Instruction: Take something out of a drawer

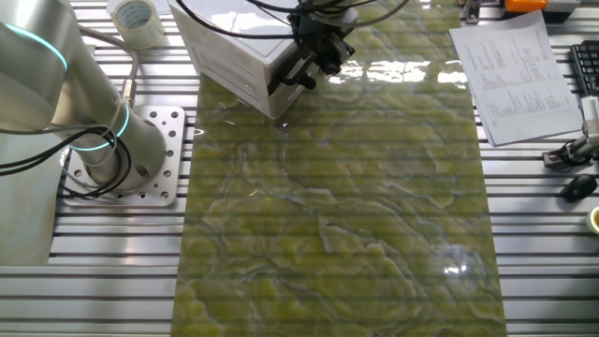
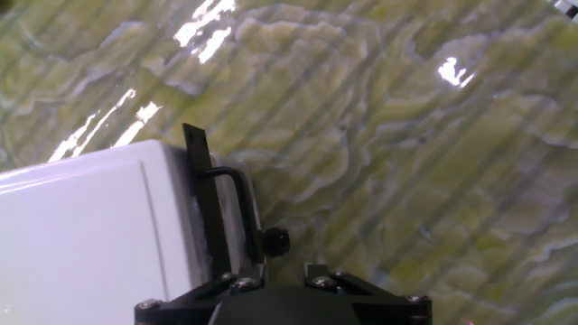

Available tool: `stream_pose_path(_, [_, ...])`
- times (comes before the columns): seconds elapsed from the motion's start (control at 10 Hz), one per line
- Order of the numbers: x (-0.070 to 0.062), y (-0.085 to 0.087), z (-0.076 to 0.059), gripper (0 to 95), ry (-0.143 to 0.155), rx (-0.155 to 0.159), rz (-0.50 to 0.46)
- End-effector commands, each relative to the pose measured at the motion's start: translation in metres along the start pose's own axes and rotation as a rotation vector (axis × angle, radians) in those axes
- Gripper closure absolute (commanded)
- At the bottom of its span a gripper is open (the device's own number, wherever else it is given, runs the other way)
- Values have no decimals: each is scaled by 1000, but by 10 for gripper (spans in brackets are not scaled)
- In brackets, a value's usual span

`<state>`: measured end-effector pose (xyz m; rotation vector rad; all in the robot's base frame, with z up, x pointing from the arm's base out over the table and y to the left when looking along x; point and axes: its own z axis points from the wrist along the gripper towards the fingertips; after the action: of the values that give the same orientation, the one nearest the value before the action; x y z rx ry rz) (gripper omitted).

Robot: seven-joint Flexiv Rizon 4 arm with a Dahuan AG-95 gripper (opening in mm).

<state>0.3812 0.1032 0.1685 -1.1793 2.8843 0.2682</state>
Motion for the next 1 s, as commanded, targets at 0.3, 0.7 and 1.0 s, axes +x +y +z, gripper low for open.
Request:
stream_pose_path(0.3, [-3,0,2,760,-9,9,16])
stream_pose_path(0.7, [-7,-2,8,760,-14,13,34])
stream_pose_path(1.0, [-6,-5,9,760,-30,23,31])
